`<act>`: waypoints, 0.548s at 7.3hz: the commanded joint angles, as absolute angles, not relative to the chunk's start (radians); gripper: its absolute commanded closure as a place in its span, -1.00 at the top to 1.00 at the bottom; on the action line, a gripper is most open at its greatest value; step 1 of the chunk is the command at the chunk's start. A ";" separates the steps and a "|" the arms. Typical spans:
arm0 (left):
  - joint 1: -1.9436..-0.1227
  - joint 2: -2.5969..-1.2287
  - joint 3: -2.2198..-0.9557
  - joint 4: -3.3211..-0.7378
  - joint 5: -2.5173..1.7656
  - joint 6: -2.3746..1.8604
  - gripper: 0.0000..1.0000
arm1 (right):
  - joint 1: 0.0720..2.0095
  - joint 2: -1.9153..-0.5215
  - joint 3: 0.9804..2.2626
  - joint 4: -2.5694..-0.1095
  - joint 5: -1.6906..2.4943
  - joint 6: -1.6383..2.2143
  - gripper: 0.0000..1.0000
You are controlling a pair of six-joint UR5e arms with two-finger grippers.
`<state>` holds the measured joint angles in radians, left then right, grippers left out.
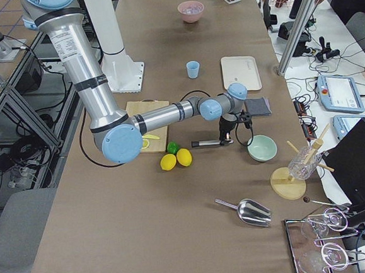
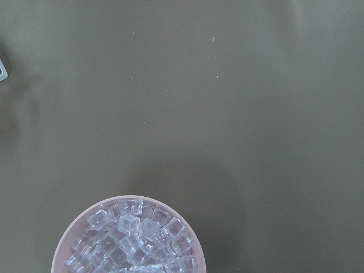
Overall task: Mash ice and strawberries in cup
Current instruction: 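Lower the muddler onto the table and open the right gripper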
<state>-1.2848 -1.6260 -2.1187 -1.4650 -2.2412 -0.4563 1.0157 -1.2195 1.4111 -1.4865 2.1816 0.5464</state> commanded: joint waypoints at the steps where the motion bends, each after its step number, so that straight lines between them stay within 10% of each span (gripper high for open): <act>1: -1.284 -1.626 -2.121 -1.465 -2.241 -0.457 0.95 | 1.017 -1.218 1.405 -1.486 2.187 0.552 -0.43; 3: -1.285 -1.626 -2.123 -1.465 -2.241 -0.457 0.95 | 1.017 -1.224 1.408 -1.485 2.187 0.552 0.99; 4: -1.285 -1.626 -2.123 -1.465 -2.241 -0.457 0.95 | 1.025 -1.224 1.411 -1.485 2.189 0.549 1.00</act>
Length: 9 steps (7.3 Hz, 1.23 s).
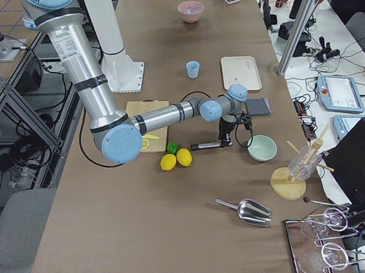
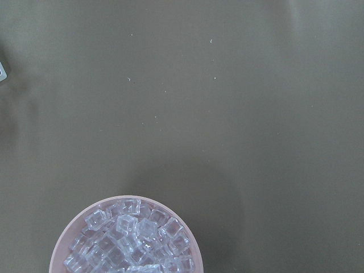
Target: Mash ice and strawberries in cup
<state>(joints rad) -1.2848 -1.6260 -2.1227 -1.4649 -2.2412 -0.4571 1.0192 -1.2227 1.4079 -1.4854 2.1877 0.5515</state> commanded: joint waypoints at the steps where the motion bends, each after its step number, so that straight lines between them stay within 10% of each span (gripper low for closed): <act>1: -1.285 -1.631 -2.122 -1.462 -2.241 -0.457 0.95 | 1.044 -1.224 1.419 -1.485 2.204 0.546 1.00; 9: -1.601 -1.699 -1.882 -1.040 -2.298 0.218 0.95 | 1.474 -1.511 1.659 -1.499 2.374 0.149 1.00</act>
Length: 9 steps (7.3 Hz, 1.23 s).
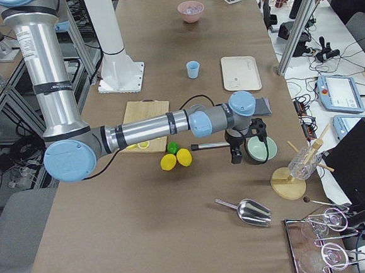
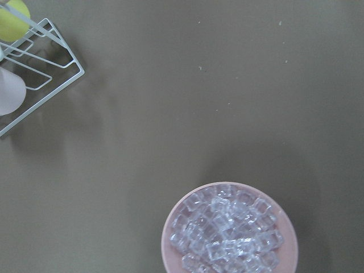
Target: Mash ice and strawberries in cup
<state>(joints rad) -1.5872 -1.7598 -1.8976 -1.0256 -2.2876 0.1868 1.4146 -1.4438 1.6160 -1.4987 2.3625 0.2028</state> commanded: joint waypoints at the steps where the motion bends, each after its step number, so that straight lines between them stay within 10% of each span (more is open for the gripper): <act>1: -1.601 -1.689 -1.876 -1.081 -2.296 0.142 0.95 | 1.501 -1.560 1.698 -1.499 2.376 0.128 1.00; 9: -1.583 -1.611 -1.764 -1.247 -2.295 0.121 0.95 | 1.552 -1.623 1.724 -1.551 2.353 -0.010 1.00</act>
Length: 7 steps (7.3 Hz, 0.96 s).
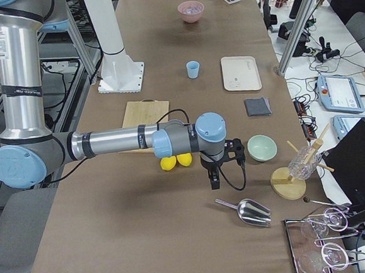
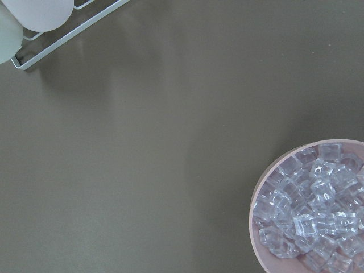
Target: Mash ice and strawberries in cup
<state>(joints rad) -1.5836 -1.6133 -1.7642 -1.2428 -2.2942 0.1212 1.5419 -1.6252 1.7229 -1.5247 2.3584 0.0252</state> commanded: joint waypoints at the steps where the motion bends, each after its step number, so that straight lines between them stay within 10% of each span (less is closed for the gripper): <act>1: -1.583 -1.611 -1.766 -1.255 -2.296 0.121 0.95 | 1.557 -1.623 1.727 -1.558 2.353 -0.012 1.00; 7: -1.585 -1.601 -1.682 -1.400 -2.296 0.120 0.95 | 1.555 -1.618 1.727 -1.562 2.349 -0.012 1.00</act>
<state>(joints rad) -1.5832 -1.6047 -1.7299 -1.3217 -2.2964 0.1209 1.5550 -1.6187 1.7272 -1.5615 2.3509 -0.0123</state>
